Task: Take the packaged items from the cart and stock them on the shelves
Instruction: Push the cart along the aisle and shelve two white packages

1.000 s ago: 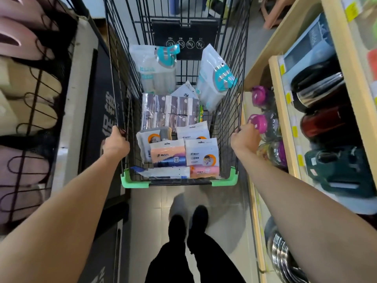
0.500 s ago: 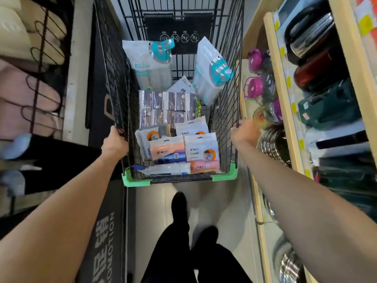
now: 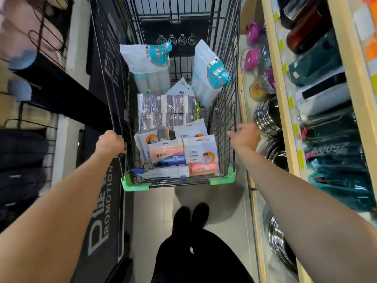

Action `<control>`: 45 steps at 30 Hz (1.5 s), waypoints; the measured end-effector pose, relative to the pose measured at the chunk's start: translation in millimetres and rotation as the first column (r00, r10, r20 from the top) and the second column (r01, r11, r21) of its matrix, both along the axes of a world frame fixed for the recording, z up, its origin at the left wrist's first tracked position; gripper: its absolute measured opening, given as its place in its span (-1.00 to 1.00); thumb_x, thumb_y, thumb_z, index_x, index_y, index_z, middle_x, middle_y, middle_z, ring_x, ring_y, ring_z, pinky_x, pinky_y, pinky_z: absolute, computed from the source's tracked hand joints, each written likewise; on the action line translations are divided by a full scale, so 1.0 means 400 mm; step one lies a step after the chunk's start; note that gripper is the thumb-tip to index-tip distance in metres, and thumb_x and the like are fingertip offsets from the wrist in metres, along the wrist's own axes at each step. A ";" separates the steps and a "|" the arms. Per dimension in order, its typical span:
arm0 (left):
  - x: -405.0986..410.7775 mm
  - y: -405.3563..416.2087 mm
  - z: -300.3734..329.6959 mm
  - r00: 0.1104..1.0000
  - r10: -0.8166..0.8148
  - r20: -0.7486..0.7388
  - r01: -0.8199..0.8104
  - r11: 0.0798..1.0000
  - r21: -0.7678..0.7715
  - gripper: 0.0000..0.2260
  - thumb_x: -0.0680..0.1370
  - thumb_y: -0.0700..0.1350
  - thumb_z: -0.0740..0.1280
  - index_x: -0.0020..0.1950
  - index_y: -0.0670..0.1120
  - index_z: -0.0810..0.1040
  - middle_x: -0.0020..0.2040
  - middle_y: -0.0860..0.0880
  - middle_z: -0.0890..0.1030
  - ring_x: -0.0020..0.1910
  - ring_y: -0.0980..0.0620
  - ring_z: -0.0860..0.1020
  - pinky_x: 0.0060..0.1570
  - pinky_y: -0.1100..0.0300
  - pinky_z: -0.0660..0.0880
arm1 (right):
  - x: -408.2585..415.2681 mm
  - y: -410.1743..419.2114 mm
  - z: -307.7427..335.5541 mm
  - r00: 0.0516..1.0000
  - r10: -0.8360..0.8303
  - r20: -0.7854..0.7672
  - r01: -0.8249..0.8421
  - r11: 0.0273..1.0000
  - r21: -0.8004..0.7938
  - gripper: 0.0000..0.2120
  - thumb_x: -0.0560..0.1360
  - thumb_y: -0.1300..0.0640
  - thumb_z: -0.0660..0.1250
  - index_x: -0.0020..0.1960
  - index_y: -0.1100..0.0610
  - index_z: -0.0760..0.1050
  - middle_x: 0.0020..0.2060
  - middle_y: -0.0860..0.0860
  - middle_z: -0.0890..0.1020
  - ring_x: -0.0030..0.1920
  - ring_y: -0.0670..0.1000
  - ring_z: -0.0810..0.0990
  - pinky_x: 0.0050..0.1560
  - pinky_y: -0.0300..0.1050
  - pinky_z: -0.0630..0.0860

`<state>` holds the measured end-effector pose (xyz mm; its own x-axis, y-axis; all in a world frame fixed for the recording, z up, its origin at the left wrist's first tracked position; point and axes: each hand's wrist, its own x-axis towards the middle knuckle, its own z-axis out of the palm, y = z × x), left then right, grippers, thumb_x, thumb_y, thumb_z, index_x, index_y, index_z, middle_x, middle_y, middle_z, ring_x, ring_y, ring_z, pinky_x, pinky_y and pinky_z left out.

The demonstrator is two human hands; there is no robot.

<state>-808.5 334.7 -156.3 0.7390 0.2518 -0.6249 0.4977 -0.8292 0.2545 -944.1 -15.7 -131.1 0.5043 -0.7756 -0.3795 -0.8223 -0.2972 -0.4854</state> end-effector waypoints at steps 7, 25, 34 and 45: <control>-0.208 0.041 0.054 0.995 -0.084 -0.046 0.086 0.995 0.042 -0.76 0.64 -0.09 0.24 -0.02 -0.26 0.55 -0.23 -0.19 0.66 -0.34 -0.14 0.68 -0.22 -0.02 0.68 | -0.202 0.053 0.012 0.999 0.028 -0.036 -0.028 1.000 -0.006 -0.71 0.44 0.10 0.53 -0.04 0.34 0.65 -0.05 0.21 0.72 0.00 0.17 0.69 -0.01 -0.06 0.55; -0.289 -0.014 0.212 0.774 -0.450 0.446 0.298 0.880 0.370 -0.88 0.59 -0.09 0.31 0.05 -0.13 0.54 -0.02 -0.24 0.65 -0.02 -0.35 0.60 -0.05 -0.12 0.52 | -0.277 0.109 0.097 0.860 0.499 0.106 -0.439 0.830 -0.344 -0.71 0.43 0.23 0.51 0.09 0.11 0.50 0.06 0.02 0.58 0.04 0.04 0.56 -0.06 -0.16 0.45; 0.033 -0.201 0.080 0.789 -0.580 0.203 0.564 0.815 0.136 -0.42 0.47 -0.04 0.49 0.42 -0.12 0.37 0.28 -0.23 0.51 0.25 -0.26 0.51 0.21 -0.13 0.49 | 0.011 0.057 0.021 0.787 0.607 -0.110 -0.607 0.729 -0.315 -0.68 0.45 0.32 0.44 0.19 0.23 0.54 0.15 0.19 0.57 0.20 0.20 0.52 0.18 0.05 0.51; 0.245 -0.219 -0.116 0.643 -0.765 0.018 0.697 0.595 0.401 -0.35 0.41 -0.04 0.50 0.42 -0.15 0.33 0.34 -0.20 0.45 0.37 -0.23 0.43 0.40 -0.12 0.31 | 0.188 0.037 -0.073 0.708 0.565 -0.423 -0.692 0.675 -0.257 -0.72 0.53 0.18 0.39 0.17 0.32 0.51 0.09 0.30 0.62 0.13 0.33 0.60 0.06 0.10 0.54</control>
<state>-710.4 247.3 -202.7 0.8494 -0.2624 -0.4580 -0.3383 -0.9367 -0.0908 -868.7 -1.1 -160.4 0.8406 -0.4183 -0.3441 -0.4449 -0.8956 0.0020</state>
